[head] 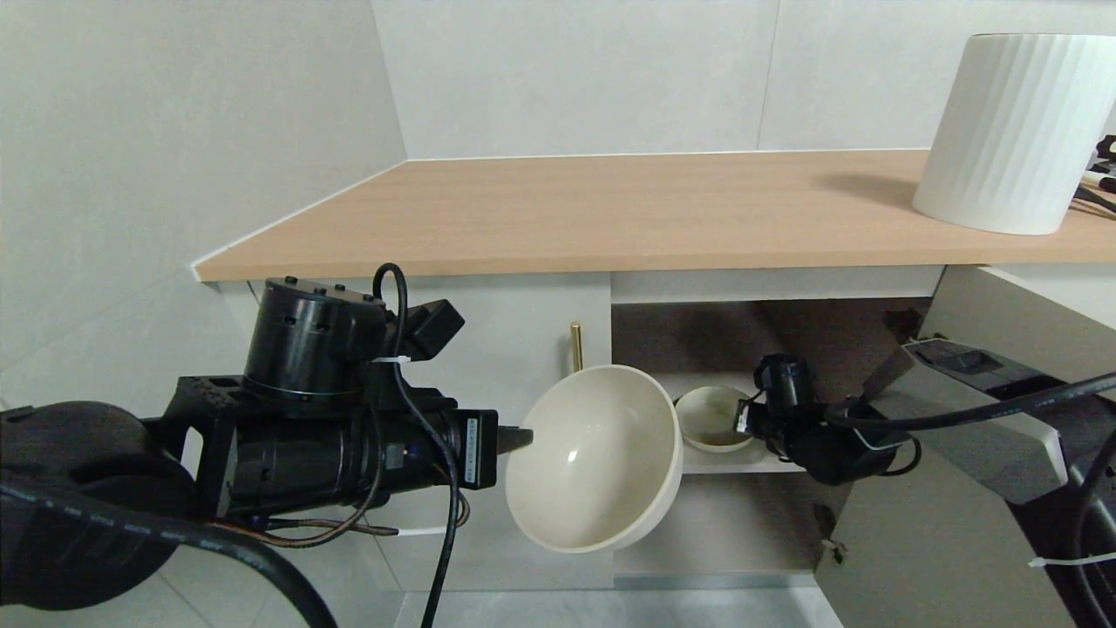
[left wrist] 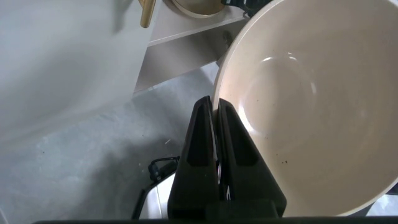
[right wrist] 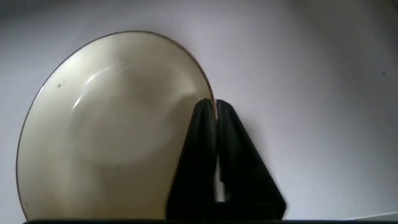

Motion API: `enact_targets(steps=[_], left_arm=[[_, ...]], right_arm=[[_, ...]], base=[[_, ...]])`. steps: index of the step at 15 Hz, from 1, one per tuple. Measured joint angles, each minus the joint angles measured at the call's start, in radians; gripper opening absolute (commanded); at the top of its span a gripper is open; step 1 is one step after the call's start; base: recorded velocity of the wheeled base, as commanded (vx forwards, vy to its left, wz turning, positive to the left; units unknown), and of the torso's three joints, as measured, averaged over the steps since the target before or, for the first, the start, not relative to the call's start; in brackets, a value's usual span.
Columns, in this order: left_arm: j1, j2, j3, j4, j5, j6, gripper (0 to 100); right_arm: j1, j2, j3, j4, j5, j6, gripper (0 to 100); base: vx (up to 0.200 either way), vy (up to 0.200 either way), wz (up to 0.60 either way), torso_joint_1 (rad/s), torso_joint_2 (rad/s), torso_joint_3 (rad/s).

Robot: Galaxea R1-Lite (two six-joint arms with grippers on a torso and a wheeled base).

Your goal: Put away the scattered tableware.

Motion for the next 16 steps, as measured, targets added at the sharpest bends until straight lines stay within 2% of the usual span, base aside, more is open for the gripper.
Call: enact_targets(steps=[5, 8, 10, 13, 14, 16], left_arm=[[0.0, 0.01, -0.003, -0.001, 0.0, 0.001, 0], [-0.005, 0.039, -0.011, -0.002, 0.014, 0.001, 0], [-0.026, 0.091, -0.027, -0.002, 0.086, 0.001, 0], [-0.082, 0.199, -0.06, -0.001, 0.264, 0.0, 0], [-0.105, 0.232, -0.068, 0.0, 0.293, 0.0, 0], [-0.139, 0.277, -0.076, 0.0, 0.302, 0.0, 0]], right_arm=[[-0.004, -0.009, 0.002, 0.0, -0.009, 0.023, 100], [0.0, -0.064, 0.077, 0.0, -0.009, 0.033, 100], [0.019, -0.168, 0.191, 0.002, 0.007, 0.034, 100], [0.073, -0.405, 0.349, 0.088, 0.085, 0.033, 100], [0.096, -0.496, 0.381, 0.161, 0.12, 0.033, 100], [0.163, -0.68, 0.422, 0.355, 0.192, 0.034, 100]], base=[[0.0, 0.0, 0.0, 0.0, 0.0, 0.0], [0.0, 0.0, 0.0, 0.0, 0.0, 0.0], [0.0, 0.0, 0.0, 0.0, 0.0, 0.0], [0.0, 0.0, 0.0, 0.0, 0.0, 0.0], [0.0, 0.0, 0.0, 0.0, 0.0, 0.0], [0.0, 0.0, 0.0, 0.0, 0.0, 0.0]])
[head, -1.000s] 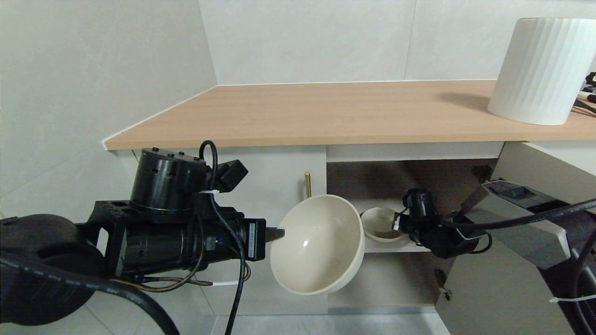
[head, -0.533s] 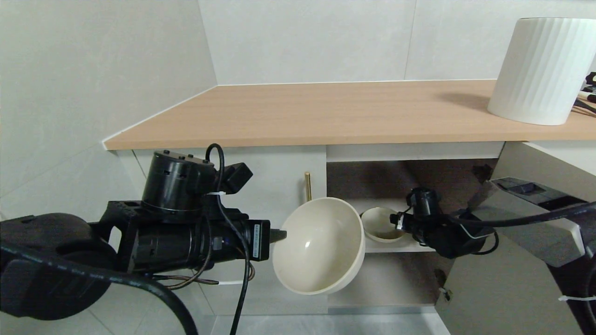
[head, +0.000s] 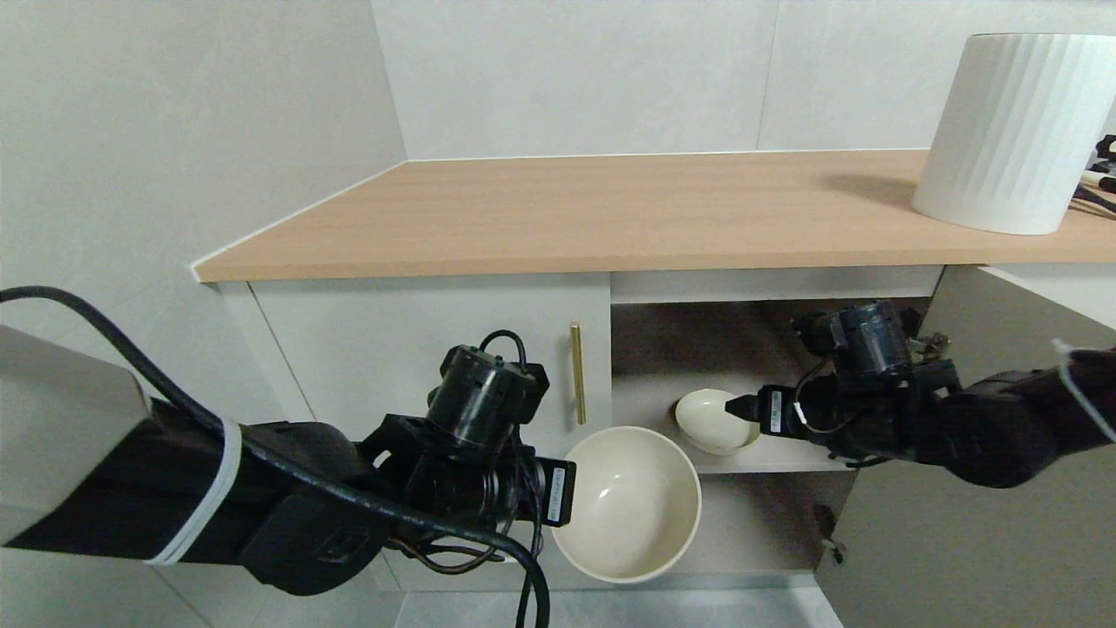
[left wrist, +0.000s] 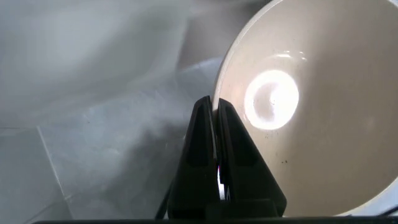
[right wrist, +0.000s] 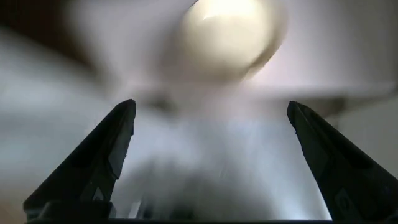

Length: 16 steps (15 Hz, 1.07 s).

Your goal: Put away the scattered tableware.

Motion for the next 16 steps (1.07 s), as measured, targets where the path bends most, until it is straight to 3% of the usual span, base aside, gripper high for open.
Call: enact_targets(steps=[3, 7, 14, 15, 16], left_arm=[[-0.021, 0.026, 0.0, 0.001, 0.002, 0.0, 0], [-0.043, 0.025, 0.007, 0.001, 0.009, 0.001, 0], [-0.05, 0.022, 0.009, 0.001, 0.022, 0.0, 0], [-0.05, 0.022, 0.009, 0.001, 0.022, 0.0, 0], [-0.05, 0.022, 0.009, 0.001, 0.022, 0.0, 0]], right_arm=[[0.149, -0.175, 0.026, 0.185, 0.063, 0.002, 100], [0.258, -0.177, 0.037, 0.193, 0.059, 0.018, 100], [0.301, -0.096, 0.047, 0.193, 0.019, 0.019, 100], [0.301, -0.085, 0.046, 0.191, 0.018, 0.019, 0], [0.301, -0.076, 0.046, 0.191, 0.017, 0.02, 0]], base=[[0.0, 0.0, 0.0, 0.0, 0.0, 0.0], [0.0, 0.0, 0.0, 0.0, 0.0, 0.0], [0.0, 0.0, 0.0, 0.0, 0.0, 0.0], [0.0, 0.0, 0.0, 0.0, 0.0, 0.0], [0.0, 0.0, 0.0, 0.0, 0.0, 0.0]])
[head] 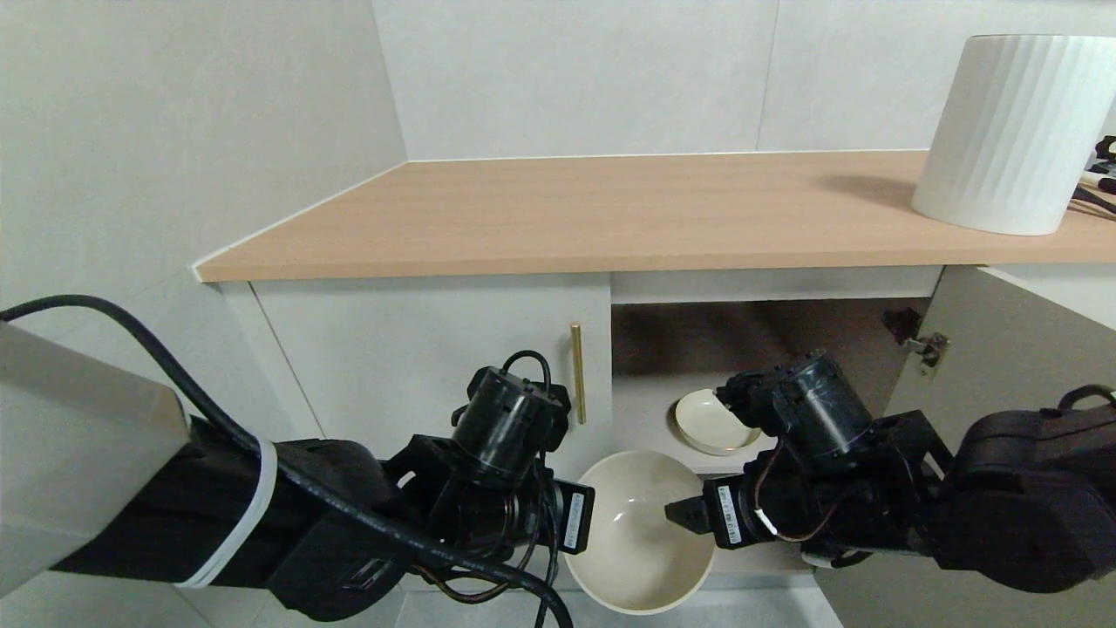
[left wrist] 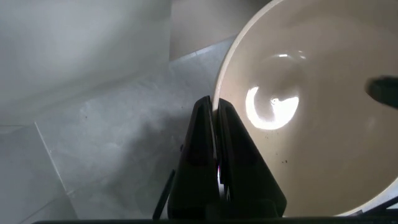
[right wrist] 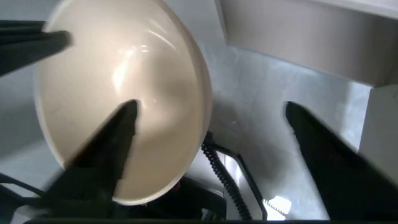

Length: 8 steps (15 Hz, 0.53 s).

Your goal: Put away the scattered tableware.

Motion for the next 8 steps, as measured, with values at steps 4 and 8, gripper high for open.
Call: enact_targets(steps=[4, 8], left_arm=[[-0.001, 0.001, -0.001, -0.001, 0.0, 0.0, 0], [0.0, 0.0, -0.001, 0.0, 0.0, 0.0, 0]], right_arm=[[0.002, 0.01, -0.001, 0.0, -0.002, 0.001, 0], [0.004, 0.01, 0.0, -0.001, -0.002, 0.001, 0]], base=[[0.0, 0.0, 0.0, 0.0, 0.0, 0.0], [0.0, 0.0, 0.0, 0.0, 0.0, 0.0]])
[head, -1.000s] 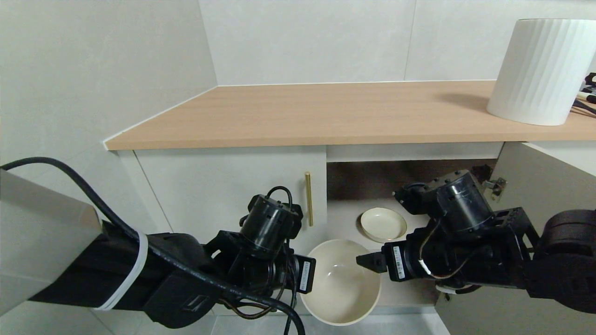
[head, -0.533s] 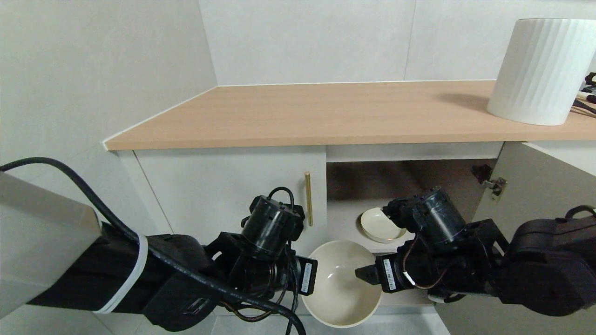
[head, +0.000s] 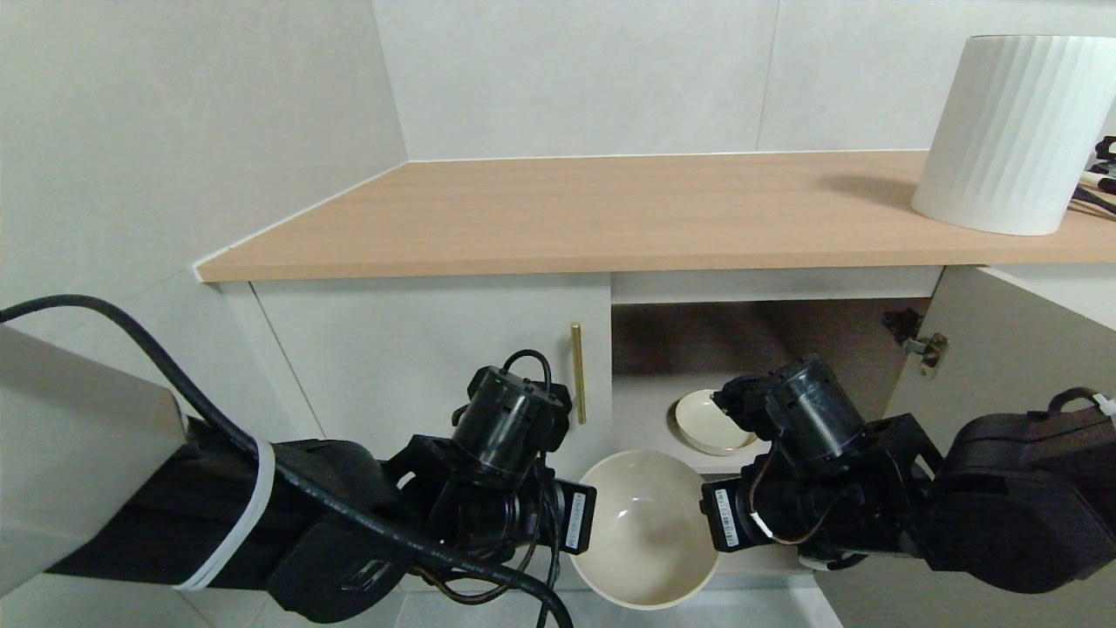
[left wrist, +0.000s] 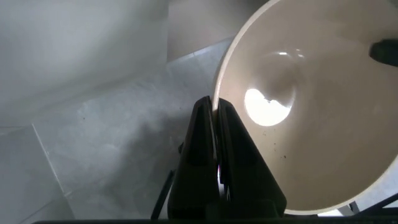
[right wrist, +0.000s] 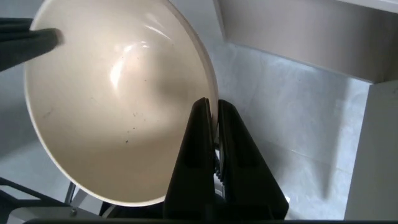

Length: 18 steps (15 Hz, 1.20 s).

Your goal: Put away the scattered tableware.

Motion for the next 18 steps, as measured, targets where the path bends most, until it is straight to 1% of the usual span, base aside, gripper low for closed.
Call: enact_targets(steps=[2, 3, 10, 11, 12, 15, 18], left_arm=[[0.0, -0.001, 0.0, 0.0, 0.006, 0.0, 0], [0.0, -0.001, 0.0, 0.001, 0.008, 0.0, 100], [0.0, -0.004, -0.002, -0.001, 0.012, -0.002, 100], [0.0, -0.004, -0.003, -0.001, 0.013, -0.003, 100], [0.001, -0.006, -0.004, 0.0, 0.013, -0.003, 100], [0.002, -0.017, -0.004, 0.0, 0.013, -0.004, 100], [0.004, -0.024, -0.004, 0.001, 0.014, -0.007, 100]], right_arm=[[0.0, 0.0, 0.0, 0.0, 0.001, 0.0, 0], [0.0, 0.001, 0.0, -0.001, 0.001, 0.0, 0], [-0.001, 0.011, 0.0, -0.003, 0.002, 0.001, 0], [-0.004, 0.014, 0.0, -0.003, -0.002, 0.001, 0], [-0.011, 0.016, 0.005, -0.007, -0.031, 0.001, 0], [-0.047, 0.036, 0.043, -0.144, -0.105, 0.001, 0], [-0.113, 0.09, 0.077, -0.31, -0.124, 0.0, 0]], base=[[0.0, 0.0, 0.0, 0.0, 0.0, 0.0], [0.0, 0.0, 0.0, 0.0, 0.0, 0.0], [0.0, 0.0, 0.0, 0.0, 0.0, 0.0], [0.0, 0.0, 0.0, 0.0, 0.0, 0.0], [0.0, 0.0, 0.0, 0.0, 0.0, 0.0], [0.0, 0.0, 0.0, 0.0, 0.0, 0.0], [0.0, 0.0, 0.0, 0.0, 0.0, 0.0]])
